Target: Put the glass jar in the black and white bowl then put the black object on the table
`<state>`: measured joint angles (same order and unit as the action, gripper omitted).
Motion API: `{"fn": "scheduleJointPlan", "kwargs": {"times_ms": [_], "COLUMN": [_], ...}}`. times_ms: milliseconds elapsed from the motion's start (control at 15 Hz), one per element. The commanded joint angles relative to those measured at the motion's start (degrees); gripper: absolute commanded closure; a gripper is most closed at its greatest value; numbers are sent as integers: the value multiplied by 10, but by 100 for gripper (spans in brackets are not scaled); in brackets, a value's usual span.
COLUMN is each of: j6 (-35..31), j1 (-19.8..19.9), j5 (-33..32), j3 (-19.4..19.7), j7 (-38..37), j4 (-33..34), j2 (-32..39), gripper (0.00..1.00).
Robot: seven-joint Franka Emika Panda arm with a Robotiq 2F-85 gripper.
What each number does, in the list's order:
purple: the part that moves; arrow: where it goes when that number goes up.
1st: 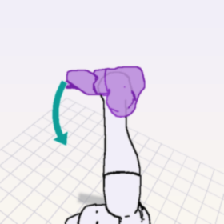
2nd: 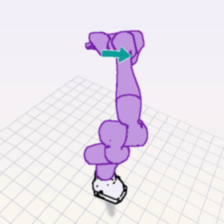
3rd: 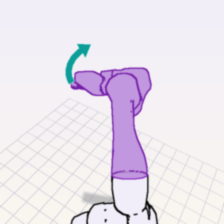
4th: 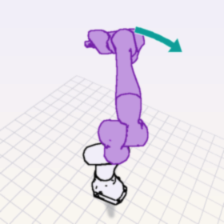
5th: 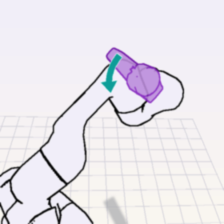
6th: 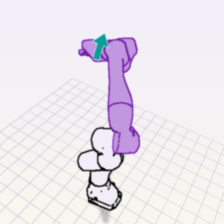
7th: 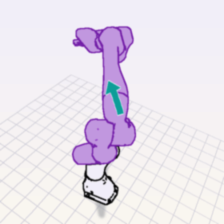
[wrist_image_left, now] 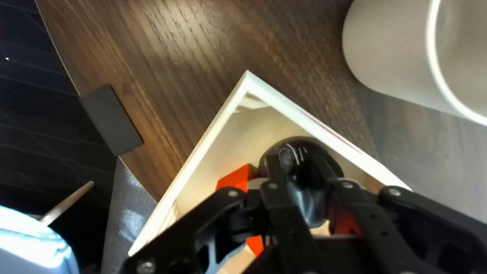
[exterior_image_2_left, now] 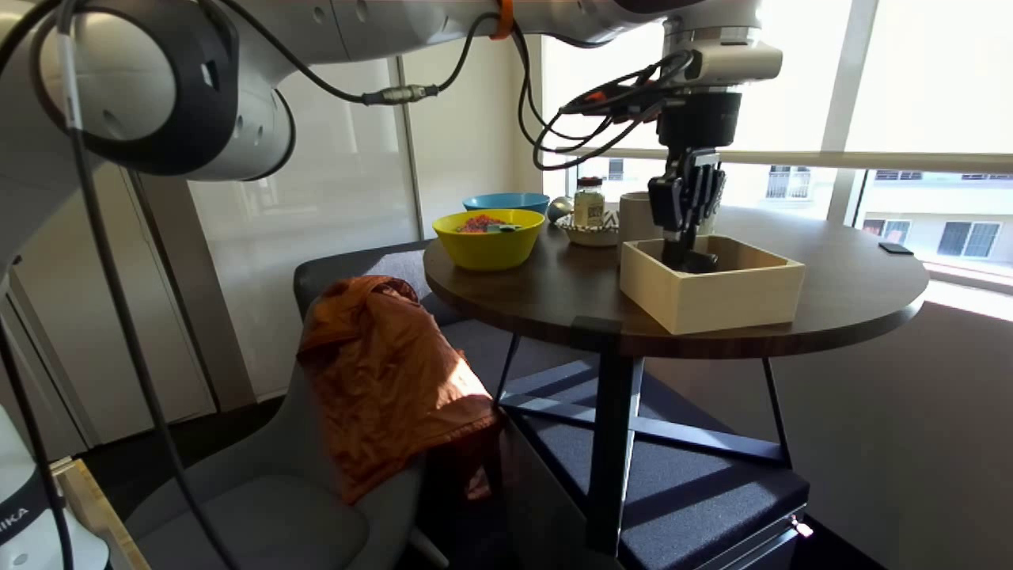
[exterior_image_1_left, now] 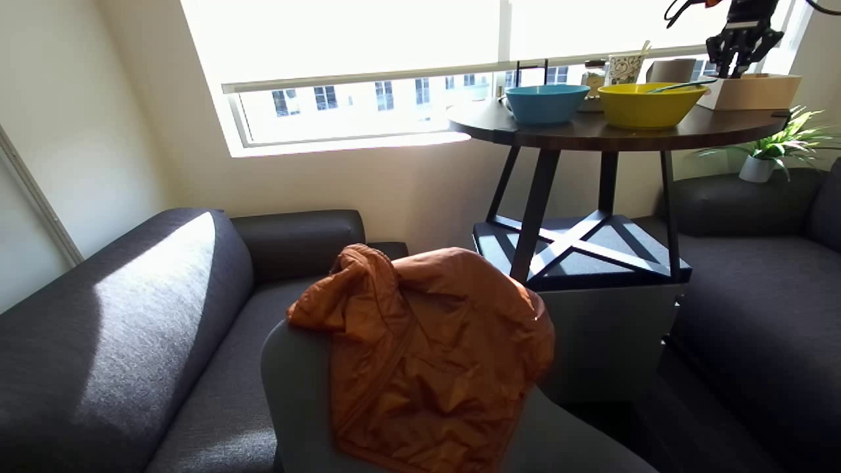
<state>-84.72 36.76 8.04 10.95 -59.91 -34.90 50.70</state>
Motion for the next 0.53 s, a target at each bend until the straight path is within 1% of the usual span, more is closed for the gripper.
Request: {"fn": "scheduleJointPlan", "kwargs": {"times_ms": [0,267,333,400,467], "j6": [-4,-11,19,22,30], "j1": [-2,-4,5,6,4], "j5": [-7,-11,-13,-14,-15], "j3": [3,3,-2,-5,-6], "j7": [15,62,70,88,90], "j4": [23,49,114,119,125], "j2": [-19,-55,-31,-32,-30], "gripper": [100,100,100,94,73]}}
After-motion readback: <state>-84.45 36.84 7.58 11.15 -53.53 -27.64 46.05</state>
